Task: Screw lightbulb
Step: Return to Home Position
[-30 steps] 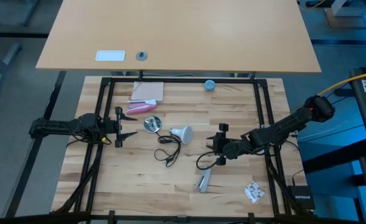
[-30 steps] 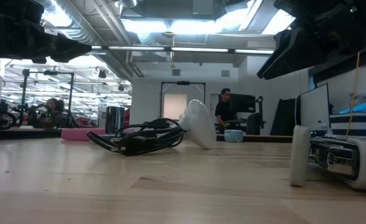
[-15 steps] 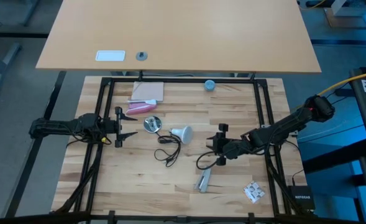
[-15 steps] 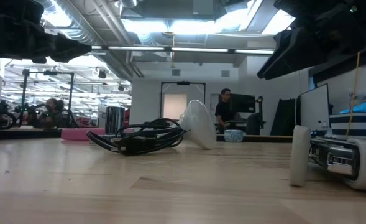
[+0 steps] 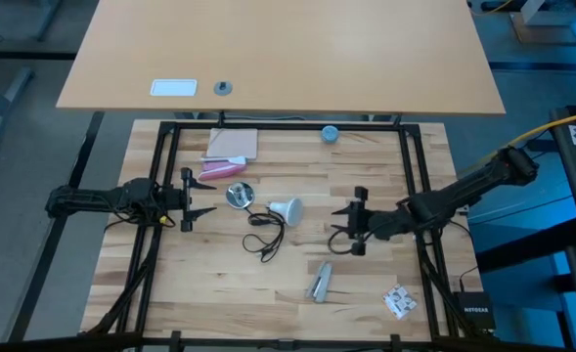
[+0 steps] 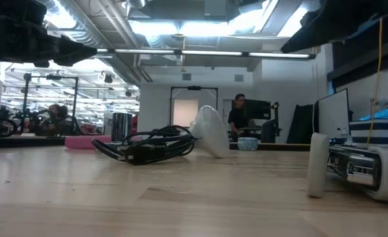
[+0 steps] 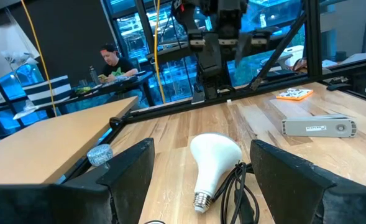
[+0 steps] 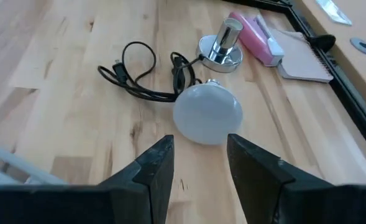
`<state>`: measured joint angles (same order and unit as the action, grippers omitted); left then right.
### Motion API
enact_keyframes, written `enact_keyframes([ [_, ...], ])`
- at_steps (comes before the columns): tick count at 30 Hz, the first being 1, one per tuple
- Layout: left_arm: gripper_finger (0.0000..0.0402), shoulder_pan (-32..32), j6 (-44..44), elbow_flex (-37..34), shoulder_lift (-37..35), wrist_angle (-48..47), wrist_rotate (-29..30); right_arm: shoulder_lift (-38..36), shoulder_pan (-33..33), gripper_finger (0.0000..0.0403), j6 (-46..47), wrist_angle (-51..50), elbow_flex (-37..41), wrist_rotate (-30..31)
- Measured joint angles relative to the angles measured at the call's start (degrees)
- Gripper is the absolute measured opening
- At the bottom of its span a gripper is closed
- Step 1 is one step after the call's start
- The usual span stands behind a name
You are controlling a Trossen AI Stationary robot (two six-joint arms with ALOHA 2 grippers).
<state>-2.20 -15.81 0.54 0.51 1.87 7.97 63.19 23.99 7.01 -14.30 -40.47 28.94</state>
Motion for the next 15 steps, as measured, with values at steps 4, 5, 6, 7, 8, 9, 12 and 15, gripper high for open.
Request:
enact_keyframes([
  [4, 0.0258, 0.00, 0.00, 0.00, 0.00, 0.01, 0.00, -6.99, -0.80, 0.0154, -0.02, -6.55, 0.00, -0.14],
  [5, 0.0258, -0.01, 0.00, 0.00, 0.00, 0.00, 0.00, -8.94, -0.89, 0.0154, -0.04, -8.88, 0.02, -0.12],
  [6, 0.0258, 0.01, 0.00, 0.00, 0.00, 0.02, 0.00, -10.73, -0.91, 0.0154, -0.02, -11.27, 0.02, -0.12],
  [7, 0.0258, -0.01, 0.00, 0.00, 0.00, 0.01, 0.00, -12.71, -0.92, 0.0154, 0.00, -13.61, 0.02, -0.08],
  [8, 0.0258, 0.01, 0.00, 0.00, 0.02, 0.01, 0.00, -14.62, -1.16, 0.0154, -0.02, -15.92, 0.02, -0.15],
  [9, 0.0258, -0.01, 0.00, 0.00, 0.00, 0.02, 0.00, -16.46, -1.54, 0.0154, -0.03, -18.17, 0.04, -0.35],
  [12, 0.0258, -0.01, 0.00, 0.00, 0.00, 0.02, 0.00, -21.82, -3.64, 0.0154, -0.02, -24.49, 0.07, -1.64],
  [15, 0.0258, -0.01, 0.00, 0.00, 0.01, 0.02, 0.00, -25.88, -6.16, 0.0154, -0.02, -31.48, 0.07, -2.29],
])
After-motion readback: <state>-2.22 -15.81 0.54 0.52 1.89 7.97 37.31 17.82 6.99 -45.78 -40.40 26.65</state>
